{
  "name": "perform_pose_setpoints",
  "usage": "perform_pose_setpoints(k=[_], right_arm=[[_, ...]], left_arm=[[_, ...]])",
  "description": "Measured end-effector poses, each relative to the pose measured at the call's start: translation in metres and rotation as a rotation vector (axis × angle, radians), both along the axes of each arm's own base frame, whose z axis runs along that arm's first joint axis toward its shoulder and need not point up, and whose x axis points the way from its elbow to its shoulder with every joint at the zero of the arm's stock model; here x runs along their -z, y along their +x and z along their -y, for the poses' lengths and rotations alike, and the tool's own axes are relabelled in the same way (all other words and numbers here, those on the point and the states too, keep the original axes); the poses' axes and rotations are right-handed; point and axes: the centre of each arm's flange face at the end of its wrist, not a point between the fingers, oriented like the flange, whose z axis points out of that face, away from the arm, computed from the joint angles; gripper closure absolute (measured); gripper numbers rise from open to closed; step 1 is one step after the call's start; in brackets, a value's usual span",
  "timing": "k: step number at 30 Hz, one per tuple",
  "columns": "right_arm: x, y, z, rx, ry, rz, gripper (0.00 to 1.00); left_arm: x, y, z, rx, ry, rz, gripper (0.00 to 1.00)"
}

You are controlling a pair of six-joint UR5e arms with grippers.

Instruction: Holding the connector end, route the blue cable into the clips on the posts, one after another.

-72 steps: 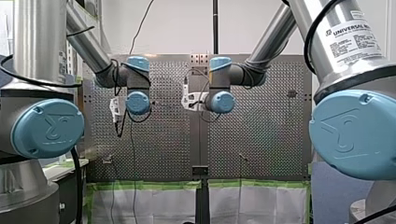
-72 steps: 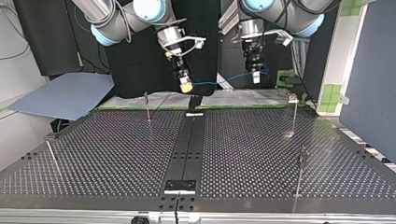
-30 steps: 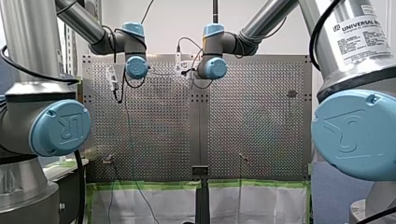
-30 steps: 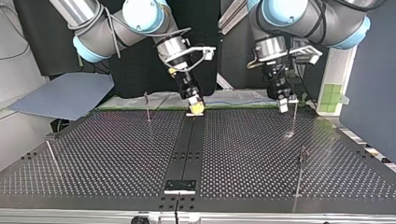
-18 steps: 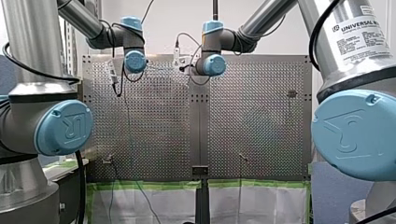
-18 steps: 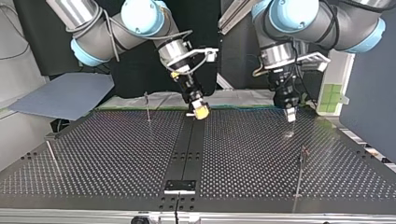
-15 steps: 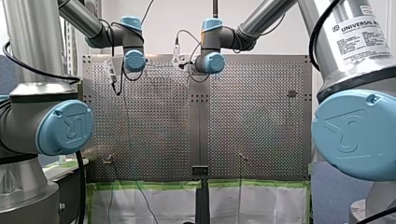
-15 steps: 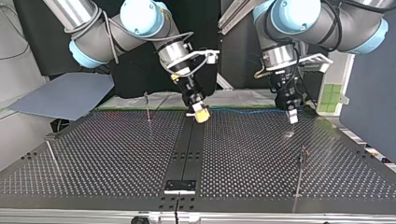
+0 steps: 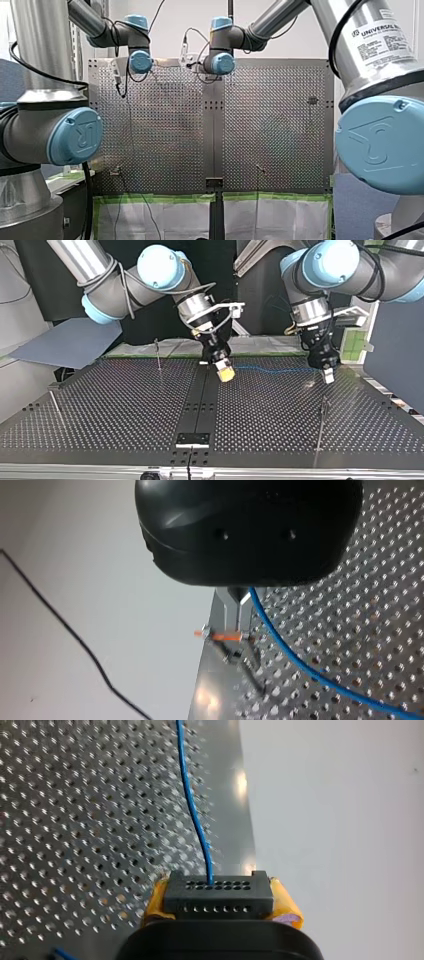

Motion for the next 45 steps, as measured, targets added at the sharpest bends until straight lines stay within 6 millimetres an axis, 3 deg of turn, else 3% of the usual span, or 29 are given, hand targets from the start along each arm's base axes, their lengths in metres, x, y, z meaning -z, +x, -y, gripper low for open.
perform_pose_setpoints(k=[6,13,17,23,38,45], right_arm=[[0.001,0.022,-0.004,-0.025,0.005,-0.004,1.00],[-0.026,0.037,-0.012,-0.046,-0.009,0.036,1.00],[-0.044,0.043,-0.014,-0.050,-0.022,0.058,1.00],[-0.054,0.046,-0.014,-0.050,-0.019,0.079,1.00],[-0.030,0.061,-0.011,-0.058,0.015,0.054,1.00],[-0.023,0.061,-0.002,-0.045,0.027,0.048,1.00]], left_arm=[[0.000,0.010,-0.019,-0.010,0.017,-0.012,1.00],[-0.010,0.023,-0.042,-0.016,0.033,-0.003,1.00],[-0.017,0.030,-0.047,-0.013,0.035,0.003,1.00],[-0.027,0.042,-0.049,-0.002,0.040,-0.003,1.00],[-0.025,0.055,-0.068,-0.009,0.028,-0.012,1.00],[-0.013,0.067,-0.074,0.026,0.022,-0.034,1.00]])
